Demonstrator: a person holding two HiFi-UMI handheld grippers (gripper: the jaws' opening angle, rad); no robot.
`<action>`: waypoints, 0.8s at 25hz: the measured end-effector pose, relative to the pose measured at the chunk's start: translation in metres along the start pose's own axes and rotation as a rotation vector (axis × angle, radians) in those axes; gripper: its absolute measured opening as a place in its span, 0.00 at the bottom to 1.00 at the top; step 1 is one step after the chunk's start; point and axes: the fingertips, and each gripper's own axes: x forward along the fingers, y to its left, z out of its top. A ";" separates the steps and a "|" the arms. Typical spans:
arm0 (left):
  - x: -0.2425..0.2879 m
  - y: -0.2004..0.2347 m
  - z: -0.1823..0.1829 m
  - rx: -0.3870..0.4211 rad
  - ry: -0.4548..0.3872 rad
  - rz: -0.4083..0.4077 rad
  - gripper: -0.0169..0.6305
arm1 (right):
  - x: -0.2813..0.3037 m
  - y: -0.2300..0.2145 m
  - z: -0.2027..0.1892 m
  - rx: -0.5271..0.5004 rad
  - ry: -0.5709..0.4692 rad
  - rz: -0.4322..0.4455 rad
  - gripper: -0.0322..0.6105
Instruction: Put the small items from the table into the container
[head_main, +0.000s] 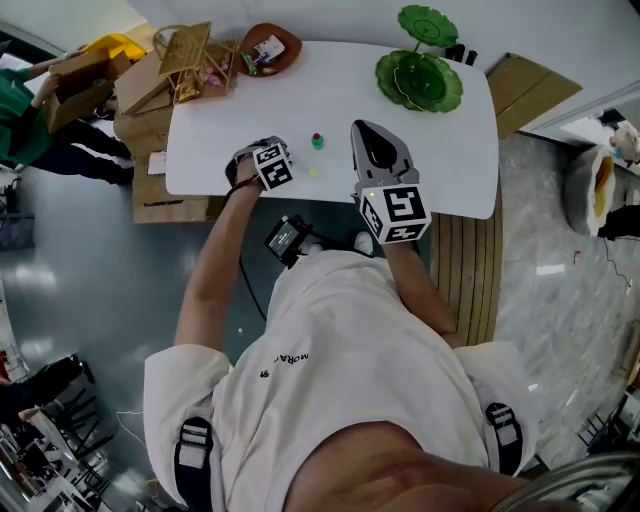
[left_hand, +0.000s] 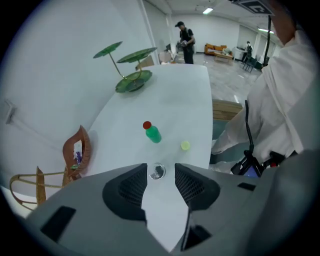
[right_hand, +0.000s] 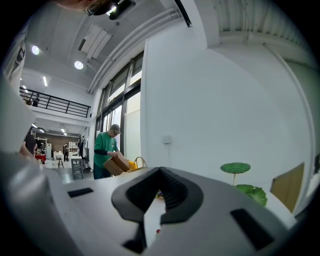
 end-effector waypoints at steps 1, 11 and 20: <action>0.003 0.001 -0.001 0.015 0.009 -0.007 0.28 | 0.000 -0.001 0.000 0.000 0.001 -0.003 0.06; 0.026 0.004 -0.007 0.067 0.047 -0.098 0.28 | -0.004 -0.007 -0.004 -0.001 0.008 -0.028 0.06; 0.036 0.005 -0.012 0.050 0.079 -0.124 0.23 | -0.009 -0.012 -0.002 0.000 0.006 -0.046 0.06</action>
